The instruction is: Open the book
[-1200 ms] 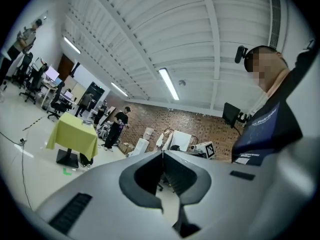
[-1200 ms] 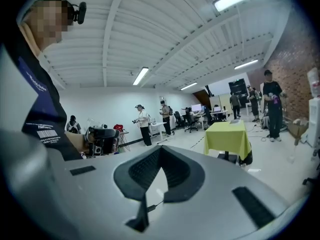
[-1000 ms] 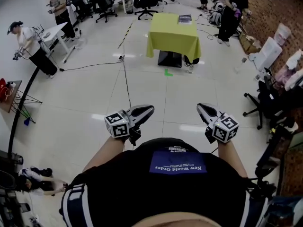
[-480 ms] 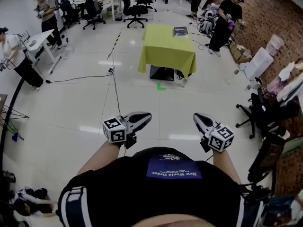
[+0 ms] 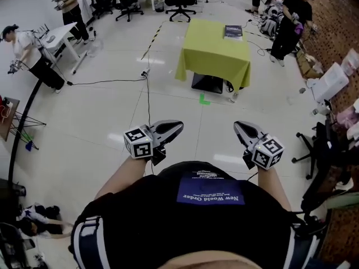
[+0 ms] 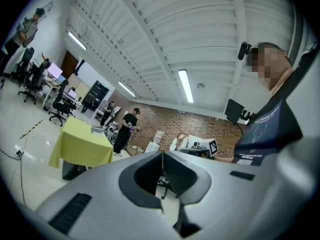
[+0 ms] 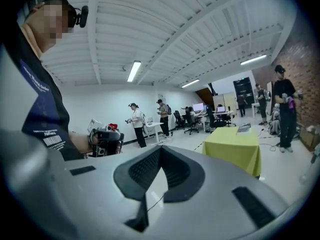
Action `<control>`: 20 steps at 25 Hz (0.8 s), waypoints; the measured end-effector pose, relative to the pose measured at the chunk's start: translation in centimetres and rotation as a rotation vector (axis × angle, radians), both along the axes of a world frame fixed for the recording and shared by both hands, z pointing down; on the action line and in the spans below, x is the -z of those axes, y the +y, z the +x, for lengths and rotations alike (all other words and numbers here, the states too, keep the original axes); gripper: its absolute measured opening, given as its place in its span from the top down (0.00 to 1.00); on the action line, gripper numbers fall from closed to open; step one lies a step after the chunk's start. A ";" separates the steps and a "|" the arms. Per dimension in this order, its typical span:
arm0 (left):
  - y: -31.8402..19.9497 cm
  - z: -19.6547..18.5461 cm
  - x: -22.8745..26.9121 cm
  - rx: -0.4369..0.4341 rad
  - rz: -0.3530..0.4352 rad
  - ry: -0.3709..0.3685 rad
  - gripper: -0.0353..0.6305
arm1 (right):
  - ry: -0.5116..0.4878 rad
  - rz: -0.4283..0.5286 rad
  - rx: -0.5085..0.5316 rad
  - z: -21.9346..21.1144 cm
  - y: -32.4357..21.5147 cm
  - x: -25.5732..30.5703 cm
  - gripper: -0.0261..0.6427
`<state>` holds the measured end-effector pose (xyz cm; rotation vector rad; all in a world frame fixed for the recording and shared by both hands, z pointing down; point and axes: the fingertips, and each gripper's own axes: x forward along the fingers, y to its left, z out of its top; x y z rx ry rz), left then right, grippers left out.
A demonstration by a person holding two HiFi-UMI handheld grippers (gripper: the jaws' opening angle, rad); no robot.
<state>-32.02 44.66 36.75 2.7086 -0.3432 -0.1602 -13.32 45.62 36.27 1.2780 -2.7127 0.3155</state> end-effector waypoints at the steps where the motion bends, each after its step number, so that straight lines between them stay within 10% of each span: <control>1: -1.1 1.3 0.6 0.014 0.006 0.002 0.94 | 0.010 0.004 0.023 1.1 -1.5 0.2 0.98; 12: -11.3 8.4 1.3 0.117 -0.010 -0.051 0.94 | -0.034 0.018 0.136 8.1 -14.3 0.1 0.98; 20: -22.8 9.3 -0.9 0.012 0.014 -0.022 0.94 | 0.009 0.022 0.034 9.3 -23.5 -1.5 0.98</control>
